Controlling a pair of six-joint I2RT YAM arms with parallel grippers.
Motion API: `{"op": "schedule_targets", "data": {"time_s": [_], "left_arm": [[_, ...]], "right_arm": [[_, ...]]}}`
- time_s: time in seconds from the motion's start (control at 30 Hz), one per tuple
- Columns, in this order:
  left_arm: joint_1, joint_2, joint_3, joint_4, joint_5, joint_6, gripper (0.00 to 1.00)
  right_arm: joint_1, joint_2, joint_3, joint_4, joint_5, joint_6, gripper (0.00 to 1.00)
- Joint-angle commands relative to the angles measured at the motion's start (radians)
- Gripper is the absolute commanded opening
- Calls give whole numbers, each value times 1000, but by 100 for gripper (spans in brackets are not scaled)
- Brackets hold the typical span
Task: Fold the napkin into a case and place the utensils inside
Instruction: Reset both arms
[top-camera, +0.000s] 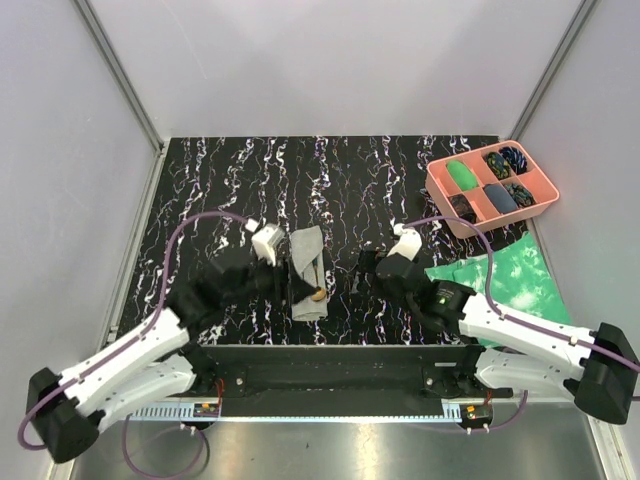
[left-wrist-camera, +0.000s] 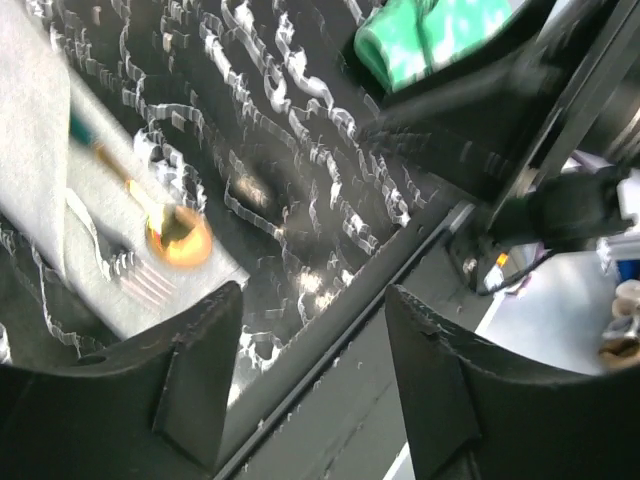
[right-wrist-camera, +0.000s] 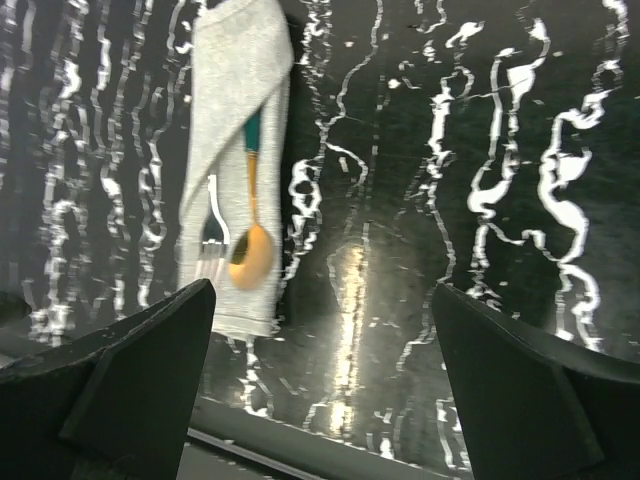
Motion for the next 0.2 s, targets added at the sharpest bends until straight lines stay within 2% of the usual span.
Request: {"op": "schedule_targets", "data": {"time_s": [0.0, 0.17], "left_arm": [[-52, -179, -133, 138, -190, -77, 64], [-70, -244, -157, 165, -246, -88, 70]], "right_arm": [[-6, -43, 22, -23, 62, -82, 100], [-6, -141, -35, 57, 46, -140, 100]]}}
